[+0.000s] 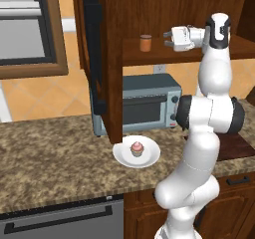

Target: From the different types of pastries on the counter, select a croissant and place it on the cutting board. Then retrieve a jar of jam from the cabinet and place it alongside the croissant on the cutting board.

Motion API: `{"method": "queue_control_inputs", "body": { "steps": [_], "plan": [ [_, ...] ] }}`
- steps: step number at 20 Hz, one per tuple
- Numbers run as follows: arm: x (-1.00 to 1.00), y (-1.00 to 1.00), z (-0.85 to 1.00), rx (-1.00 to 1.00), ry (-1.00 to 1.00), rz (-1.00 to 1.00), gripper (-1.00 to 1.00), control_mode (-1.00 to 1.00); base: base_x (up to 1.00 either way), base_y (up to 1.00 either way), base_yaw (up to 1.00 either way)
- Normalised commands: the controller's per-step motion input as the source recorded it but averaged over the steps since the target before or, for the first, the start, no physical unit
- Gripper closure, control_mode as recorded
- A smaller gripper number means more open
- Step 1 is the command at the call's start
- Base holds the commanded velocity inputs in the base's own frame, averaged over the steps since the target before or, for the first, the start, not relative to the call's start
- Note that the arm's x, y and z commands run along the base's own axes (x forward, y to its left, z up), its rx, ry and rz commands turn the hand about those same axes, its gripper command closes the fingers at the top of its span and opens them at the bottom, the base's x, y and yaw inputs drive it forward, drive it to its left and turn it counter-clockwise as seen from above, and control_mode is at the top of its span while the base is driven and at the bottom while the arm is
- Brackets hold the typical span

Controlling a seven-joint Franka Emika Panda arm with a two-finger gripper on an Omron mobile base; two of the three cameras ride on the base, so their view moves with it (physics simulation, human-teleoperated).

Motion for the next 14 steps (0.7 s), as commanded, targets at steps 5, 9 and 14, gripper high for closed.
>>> {"method": "queue_control_inputs", "body": {
  "steps": [5, 9, 14],
  "plan": [
    [0.06, -0.01, -0.01, -0.03, -0.04, 0.05, -1.0, -1.0, 0.0, 0.0, 0.0],
    [0.1, 0.0, -0.12, 0.0, 0.0, 0.04, -1.0, -1.0, 0.0, 0.0, 0.0],
    [0.24, 0.09, -0.05, 0.0, 0.0, 0.01, -1.0, -1.0, 0.0, 0.0, 0.0]
  ]
}}
